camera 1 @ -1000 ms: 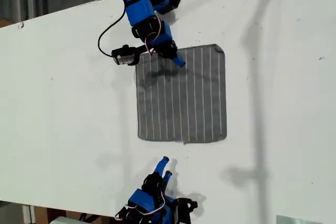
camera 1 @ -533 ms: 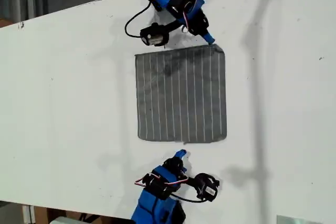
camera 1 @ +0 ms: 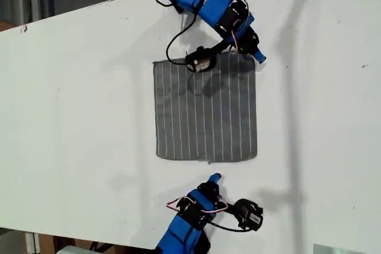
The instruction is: Grasp corners of a square towel and fold twice.
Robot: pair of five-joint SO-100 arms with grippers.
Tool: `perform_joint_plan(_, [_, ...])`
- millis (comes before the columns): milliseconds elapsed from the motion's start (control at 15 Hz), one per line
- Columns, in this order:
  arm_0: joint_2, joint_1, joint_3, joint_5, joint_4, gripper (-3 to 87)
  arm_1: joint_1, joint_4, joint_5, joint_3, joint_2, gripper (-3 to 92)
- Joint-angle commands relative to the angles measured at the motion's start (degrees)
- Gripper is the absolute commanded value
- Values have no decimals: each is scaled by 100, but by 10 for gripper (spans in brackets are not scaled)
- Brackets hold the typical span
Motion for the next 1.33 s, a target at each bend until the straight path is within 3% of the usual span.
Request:
perform_joint_plan(0, [44, 70, -334, -35, 114, 257, 220, -44, -229, -114, 26, 321])
perform_joint_plan(467, [0, 149, -457, -211, 360, 256, 519, -598, -325, 853, 378, 316])
perform_joint_plan(733, [-9, 220, -466, -316, 404, 256, 448, -1151, -105, 1415, 527, 200])
perform_joint_plan(800, [-26, 202, -466, -299, 396, 257, 448, -1187, -97, 1415, 527, 60])
perform_joint_plan(867, [-97, 176, -466, -237, 343, 245, 448, -1257, -97, 1415, 519, -1])
perform_joint_plan(1067, [-536, 176, -835, -105, 149, 246, 448, -1371, -123, 1389, 457, -1])
perform_joint_plan(1267, [-2224, 53, -2610, 431, -35, 247, 562, -1354, -308, 1204, 299, -1])
